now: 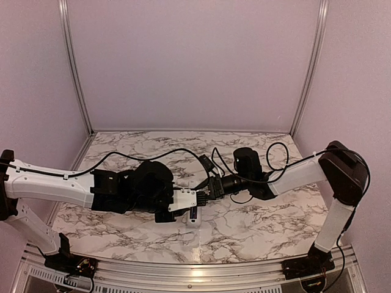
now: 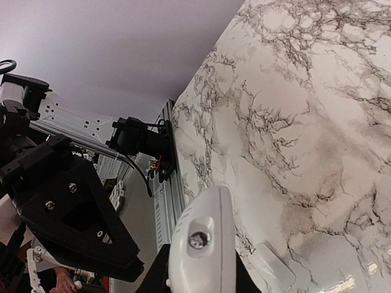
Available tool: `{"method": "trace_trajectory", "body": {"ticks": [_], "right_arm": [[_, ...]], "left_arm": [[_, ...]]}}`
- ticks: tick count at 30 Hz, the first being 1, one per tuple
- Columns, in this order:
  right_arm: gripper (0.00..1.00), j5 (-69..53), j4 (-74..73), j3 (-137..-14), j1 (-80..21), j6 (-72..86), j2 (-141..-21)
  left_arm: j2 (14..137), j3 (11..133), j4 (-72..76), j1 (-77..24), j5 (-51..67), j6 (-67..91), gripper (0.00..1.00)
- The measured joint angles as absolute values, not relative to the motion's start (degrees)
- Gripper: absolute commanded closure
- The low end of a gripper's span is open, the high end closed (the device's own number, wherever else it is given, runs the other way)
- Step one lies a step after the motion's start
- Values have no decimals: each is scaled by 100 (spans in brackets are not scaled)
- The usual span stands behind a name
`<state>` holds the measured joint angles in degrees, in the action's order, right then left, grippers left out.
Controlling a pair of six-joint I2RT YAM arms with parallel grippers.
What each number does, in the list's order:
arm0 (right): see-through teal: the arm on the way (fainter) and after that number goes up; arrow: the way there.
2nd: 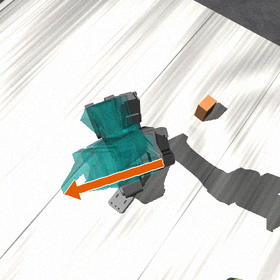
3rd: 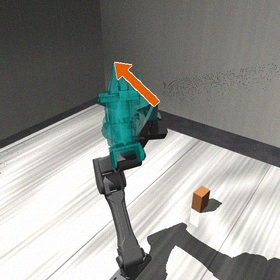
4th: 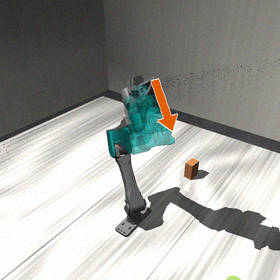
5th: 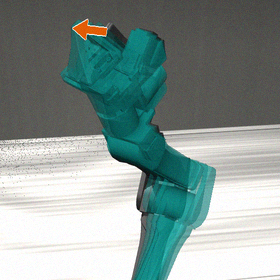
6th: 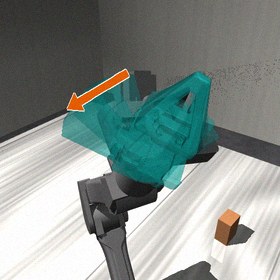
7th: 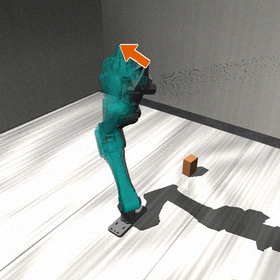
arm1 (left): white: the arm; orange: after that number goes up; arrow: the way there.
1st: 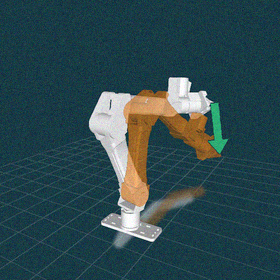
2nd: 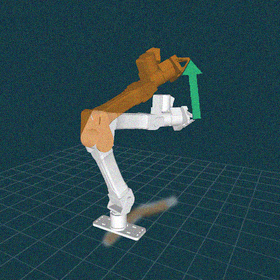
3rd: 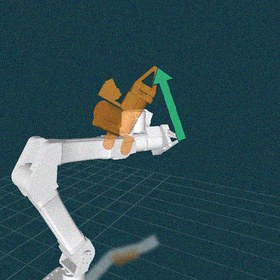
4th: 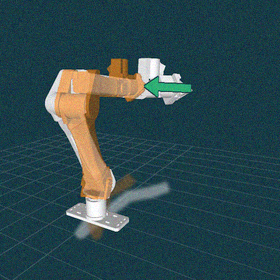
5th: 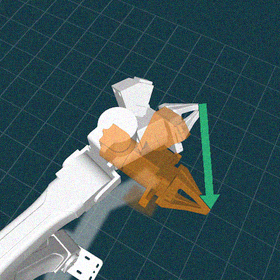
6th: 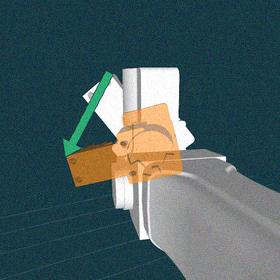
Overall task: Load the batteries into the remote control
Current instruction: Load the battery into the battery compartment.
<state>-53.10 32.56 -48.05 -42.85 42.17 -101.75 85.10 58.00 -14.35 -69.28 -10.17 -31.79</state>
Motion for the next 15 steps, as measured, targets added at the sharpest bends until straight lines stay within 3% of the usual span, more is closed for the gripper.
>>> {"method": "trace_trajectory", "body": {"ticks": [15], "right_arm": [[100, -5325, 3201, -4908, -4377, 4141, -10171]], "left_arm": [[8696, 5769, -1044, -6759, -141, -3350, 79]]}}
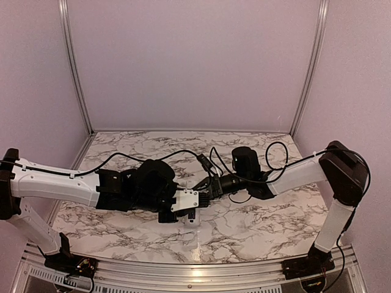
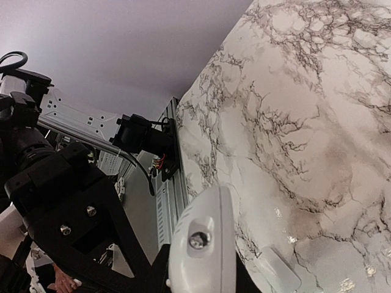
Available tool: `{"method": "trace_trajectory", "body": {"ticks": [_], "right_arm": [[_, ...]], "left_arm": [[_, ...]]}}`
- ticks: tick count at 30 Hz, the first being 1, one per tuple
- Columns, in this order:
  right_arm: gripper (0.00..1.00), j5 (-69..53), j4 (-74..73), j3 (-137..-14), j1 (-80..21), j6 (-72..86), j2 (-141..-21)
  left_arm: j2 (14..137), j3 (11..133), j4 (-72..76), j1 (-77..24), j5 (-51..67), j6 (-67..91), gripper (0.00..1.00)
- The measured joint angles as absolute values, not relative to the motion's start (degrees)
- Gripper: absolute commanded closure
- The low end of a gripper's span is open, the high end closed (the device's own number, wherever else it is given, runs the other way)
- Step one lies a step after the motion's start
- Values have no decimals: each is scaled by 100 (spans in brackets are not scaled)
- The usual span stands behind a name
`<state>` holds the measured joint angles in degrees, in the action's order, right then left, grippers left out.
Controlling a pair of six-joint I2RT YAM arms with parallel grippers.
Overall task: Load the batteries into the remote control
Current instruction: Load the battery into the battery compartment.
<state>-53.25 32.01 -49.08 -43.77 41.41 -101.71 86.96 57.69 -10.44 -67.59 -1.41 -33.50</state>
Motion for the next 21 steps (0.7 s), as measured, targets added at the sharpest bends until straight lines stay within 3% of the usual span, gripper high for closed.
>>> {"method": "trace_trajectory", "body": {"ticks": [21], "right_arm": [[100, -5336, 3033, -4980, -4388, 4016, -10167]], "left_arm": [[8949, 5994, -1059, -6628, -152, -3358, 83]]}}
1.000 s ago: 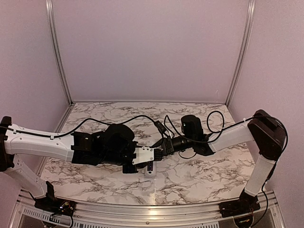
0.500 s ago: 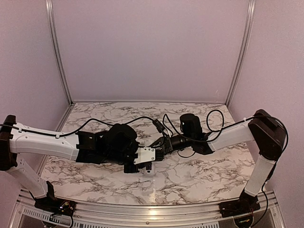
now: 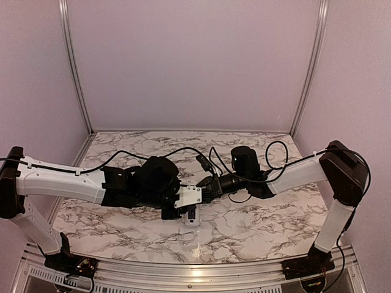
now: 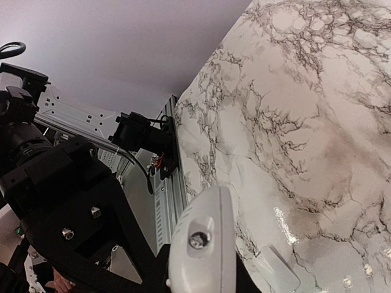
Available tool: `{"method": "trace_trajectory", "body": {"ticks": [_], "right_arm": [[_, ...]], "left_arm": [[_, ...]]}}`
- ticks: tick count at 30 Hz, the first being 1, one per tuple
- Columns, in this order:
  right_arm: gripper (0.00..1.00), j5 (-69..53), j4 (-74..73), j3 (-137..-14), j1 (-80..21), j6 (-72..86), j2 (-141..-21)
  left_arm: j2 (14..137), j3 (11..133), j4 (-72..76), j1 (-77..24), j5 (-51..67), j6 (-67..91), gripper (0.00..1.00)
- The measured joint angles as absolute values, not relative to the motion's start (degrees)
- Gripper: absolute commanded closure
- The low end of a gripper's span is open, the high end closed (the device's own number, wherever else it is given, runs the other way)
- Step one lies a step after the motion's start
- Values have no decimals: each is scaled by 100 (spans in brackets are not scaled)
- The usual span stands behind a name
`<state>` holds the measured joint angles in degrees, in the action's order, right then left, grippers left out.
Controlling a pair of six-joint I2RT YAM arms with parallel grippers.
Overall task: Load the batteries into the remote control
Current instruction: Load the battery into the battery compartment.
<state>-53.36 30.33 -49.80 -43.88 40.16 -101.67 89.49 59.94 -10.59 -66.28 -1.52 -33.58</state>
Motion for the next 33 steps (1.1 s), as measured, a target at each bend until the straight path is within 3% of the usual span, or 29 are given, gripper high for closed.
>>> {"method": "trace_trajectory", "body": {"ticks": [33], "right_arm": [[100, -5328, 2773, -4998, -4346, 3938, -10062]], "left_arm": [[9172, 6219, -1168, -6519, 445, -3312, 98]]}}
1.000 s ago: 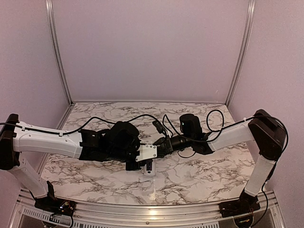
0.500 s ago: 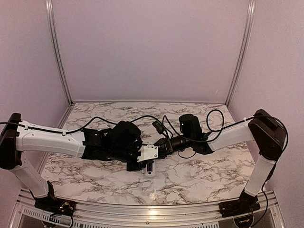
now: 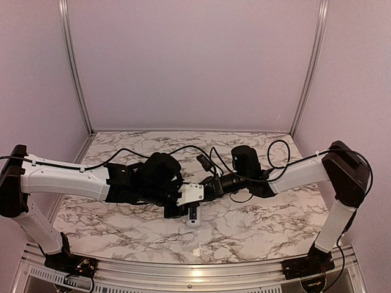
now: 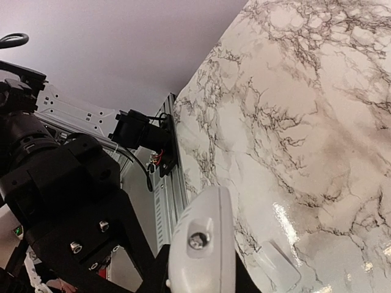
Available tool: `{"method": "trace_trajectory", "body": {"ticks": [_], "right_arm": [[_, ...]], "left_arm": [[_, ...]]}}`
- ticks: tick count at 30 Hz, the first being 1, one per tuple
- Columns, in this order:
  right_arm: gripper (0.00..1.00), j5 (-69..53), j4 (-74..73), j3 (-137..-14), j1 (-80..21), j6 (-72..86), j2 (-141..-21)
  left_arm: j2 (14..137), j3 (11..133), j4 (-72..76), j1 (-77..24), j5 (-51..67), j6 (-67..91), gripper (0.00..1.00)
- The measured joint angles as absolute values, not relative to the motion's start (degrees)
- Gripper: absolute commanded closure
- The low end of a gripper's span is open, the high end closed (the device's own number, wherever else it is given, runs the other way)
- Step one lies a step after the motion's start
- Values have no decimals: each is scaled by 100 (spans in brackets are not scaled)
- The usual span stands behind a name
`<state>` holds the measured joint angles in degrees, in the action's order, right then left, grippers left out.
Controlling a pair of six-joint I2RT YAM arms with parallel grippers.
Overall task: Load the batteries into the remote control
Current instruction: Load the battery into the battery compartment.
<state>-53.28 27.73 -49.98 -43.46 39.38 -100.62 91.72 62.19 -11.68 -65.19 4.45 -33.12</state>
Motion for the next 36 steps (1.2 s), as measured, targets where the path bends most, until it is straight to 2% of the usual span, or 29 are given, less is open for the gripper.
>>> {"method": "trace_trajectory", "body": {"ticks": [11, 17, 20, 24, 28, 33, 36], "right_arm": [[100, -5282, 3039, -4989, -4219, 4027, -9813], [100, -5234, 3026, -4989, -4219, 3951, -9813], [100, -5194, 3024, -4989, -4222, 3892, -9778], [100, -5194, 3037, -4989, -4224, 3865, -9649], [100, -5120, 3037, -4989, -4222, 3736, -9526], [100, -4998, 3035, -4989, -4219, 3516, -9334], [100, -4917, 3035, -4989, -4219, 3371, -9157]], "left_arm": [[9220, 6027, -1083, -6639, 755, -3225, 99], [9174, 5986, -1033, -6632, 755, -3173, 89], [9032, 5885, -1000, -6632, 779, -3041, 75], [8440, 5559, -790, -6608, 735, -2716, 43], [7638, 5336, -274, -6569, 521, -2182, 3], [6906, 4941, 626, -6204, 285, -915, 1], [6904, 4866, 856, -5902, 274, -183, 1]]}}
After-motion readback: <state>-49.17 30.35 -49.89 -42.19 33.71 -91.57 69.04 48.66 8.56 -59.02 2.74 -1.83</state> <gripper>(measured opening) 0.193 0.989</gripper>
